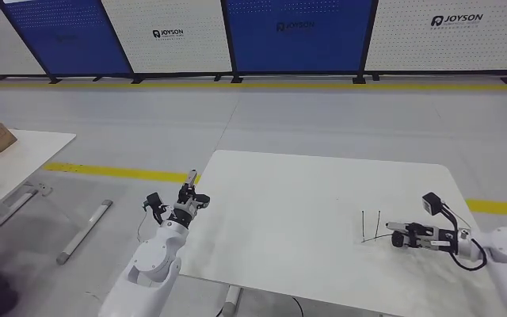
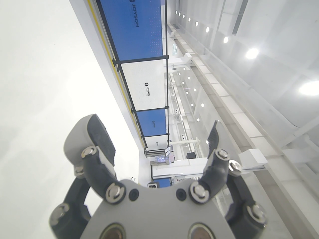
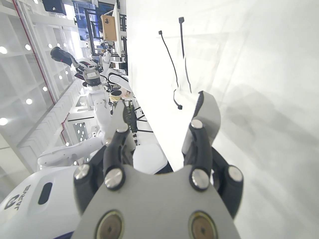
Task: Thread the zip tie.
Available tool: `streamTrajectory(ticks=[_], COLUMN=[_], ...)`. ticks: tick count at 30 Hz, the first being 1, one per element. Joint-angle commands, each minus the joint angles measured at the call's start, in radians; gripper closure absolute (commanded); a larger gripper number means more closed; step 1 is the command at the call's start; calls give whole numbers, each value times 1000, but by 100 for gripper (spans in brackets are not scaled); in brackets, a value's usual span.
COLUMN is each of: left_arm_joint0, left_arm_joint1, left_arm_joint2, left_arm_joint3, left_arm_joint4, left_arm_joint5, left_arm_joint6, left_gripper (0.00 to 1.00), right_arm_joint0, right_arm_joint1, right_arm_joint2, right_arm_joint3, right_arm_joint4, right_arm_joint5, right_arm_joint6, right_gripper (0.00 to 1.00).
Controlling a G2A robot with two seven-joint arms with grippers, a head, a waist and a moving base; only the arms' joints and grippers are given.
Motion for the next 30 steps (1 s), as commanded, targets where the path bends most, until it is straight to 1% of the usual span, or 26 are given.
streamTrajectory(ticks=[1, 6, 9, 10, 11, 13, 15, 16, 17, 18, 19, 24, 28, 29, 30], left_arm_joint0=[0, 0, 0, 0, 0, 0, 0, 0, 0, 0, 0, 0, 0, 0, 0], left_arm_joint1=[0, 0, 0, 0, 0, 0, 0, 0, 0, 0, 0, 0, 0, 0, 0], left_arm_joint2=[0, 0, 0, 0, 0, 0, 0, 0, 0, 0, 0, 0, 0, 0, 0], left_arm_joint3=[0, 0, 0, 0, 0, 0, 0, 0, 0, 0, 0, 0, 0, 0, 0], left_arm_joint4=[0, 0, 0, 0, 0, 0, 0, 0, 0, 0, 0, 0, 0, 0, 0], left_arm_joint5=[0, 0, 0, 0, 0, 0, 0, 0, 0, 0, 0, 0, 0, 0, 0], left_arm_joint6=[0, 0, 0, 0, 0, 0, 0, 0, 0, 0, 0, 0, 0, 0, 0], left_gripper=[0, 0, 0, 0, 0, 0, 0, 0, 0, 0, 0, 0, 0, 0, 0], right_arm_joint0=[1, 6, 11, 13, 14, 18, 20, 22, 23, 25, 26, 35, 43, 45, 47], right_arm_joint1=[-1, -5, -7, -8, -9, -11, -12, -13, -14, -15, -16, -20, -25, -26, -27], right_arm_joint2=[-1, -6, -7, -7, -6, -8, -9, -10, -10, -11, -12, -17, -21, -23, -23], right_arm_joint3=[7, 28, 44, 49, 55, 63, 70, 74, 77, 79, 83, 96, 107, 112, 116], right_arm_joint4=[0, 0, 1, 2, 4, 3, 2, 1, 1, 1, 0, -2, -3, -4, -6], right_arm_joint5=[-2, -8, -11, -10, -10, -12, -14, -14, -15, -15, -15, -11, -9, -8, -5], right_arm_joint6=[3, 10, 12, 12, 10, 9, 9, 9, 9, 10, 10, 14, 16, 15, 11], right_gripper=[56, 62, 63, 62, 58, 62, 64, 68, 70, 75, 77, 79, 86, 93, 93])
